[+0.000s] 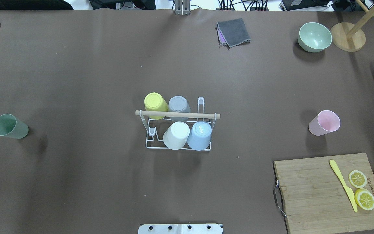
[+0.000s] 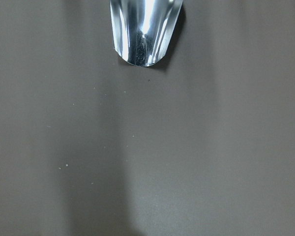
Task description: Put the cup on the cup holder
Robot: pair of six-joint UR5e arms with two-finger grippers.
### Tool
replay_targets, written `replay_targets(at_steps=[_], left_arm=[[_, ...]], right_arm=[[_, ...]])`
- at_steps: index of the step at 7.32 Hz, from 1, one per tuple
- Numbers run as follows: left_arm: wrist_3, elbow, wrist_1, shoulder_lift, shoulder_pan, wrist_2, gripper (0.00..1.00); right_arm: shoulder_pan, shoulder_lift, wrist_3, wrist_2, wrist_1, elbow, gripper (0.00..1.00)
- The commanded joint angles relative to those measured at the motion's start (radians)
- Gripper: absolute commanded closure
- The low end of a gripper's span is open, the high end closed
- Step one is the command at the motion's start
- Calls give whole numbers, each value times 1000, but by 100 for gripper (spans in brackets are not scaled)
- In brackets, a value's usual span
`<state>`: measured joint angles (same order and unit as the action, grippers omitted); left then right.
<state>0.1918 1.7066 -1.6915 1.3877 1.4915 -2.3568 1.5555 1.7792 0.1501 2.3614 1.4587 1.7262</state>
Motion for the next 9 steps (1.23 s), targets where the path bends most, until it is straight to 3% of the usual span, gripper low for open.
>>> replay_targets(at_steps=[1, 9], left_arm=[[-35, 2, 0, -21, 6, 1, 3], [-21, 59, -2, -19, 4, 2, 3]], right_arm=[[0, 3, 0, -1, 3, 6, 1], [-3, -53, 26, 2, 38, 6, 1]])
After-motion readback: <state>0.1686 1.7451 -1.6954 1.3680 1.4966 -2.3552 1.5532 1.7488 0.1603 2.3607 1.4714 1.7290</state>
